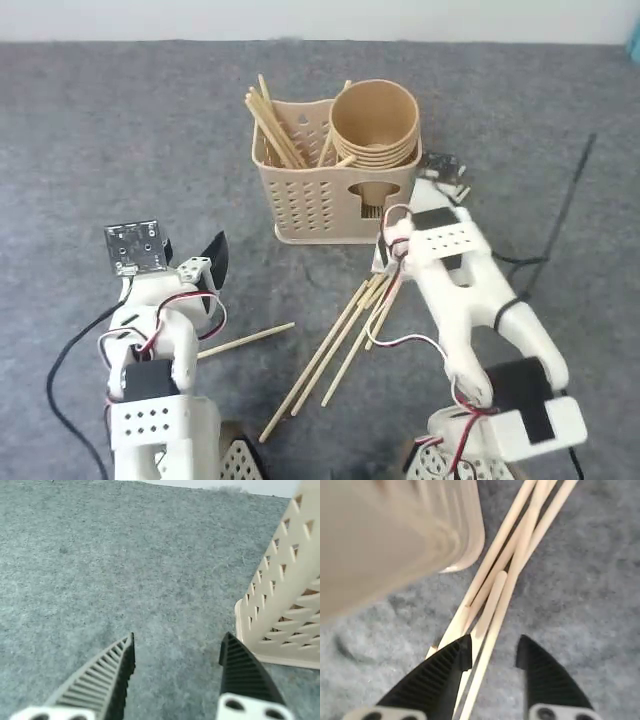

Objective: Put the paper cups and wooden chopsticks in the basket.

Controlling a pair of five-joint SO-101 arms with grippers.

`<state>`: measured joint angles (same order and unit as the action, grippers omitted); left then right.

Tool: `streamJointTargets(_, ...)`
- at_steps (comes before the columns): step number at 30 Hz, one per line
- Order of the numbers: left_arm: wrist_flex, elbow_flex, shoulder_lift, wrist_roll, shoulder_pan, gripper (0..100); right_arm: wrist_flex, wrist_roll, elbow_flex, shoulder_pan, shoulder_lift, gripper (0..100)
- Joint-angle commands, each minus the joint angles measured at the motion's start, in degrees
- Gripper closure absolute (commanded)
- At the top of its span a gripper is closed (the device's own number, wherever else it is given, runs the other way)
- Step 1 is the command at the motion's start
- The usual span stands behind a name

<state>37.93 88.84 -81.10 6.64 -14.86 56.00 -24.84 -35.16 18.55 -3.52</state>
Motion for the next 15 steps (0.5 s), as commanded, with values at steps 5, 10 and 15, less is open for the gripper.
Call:
streamJointTargets(5, -0.79, -0.13, -0.88, -1.14, -0.09, 74, -2.33, -0.62, 0.35, 0.48, 1.8, 86.3)
streamJointTargets(10, -0.88, -0.04, -0.88, -1.14, 0.09, 74, -3.3, -0.53, 0.18, -0.66, 2.68, 92.9)
streamJointTargets(15, -0.88, -0.04, -0.88, -1.14, 0.18, 74, -1.89, 0.18, -0.7, -3.47, 2.24, 98.7)
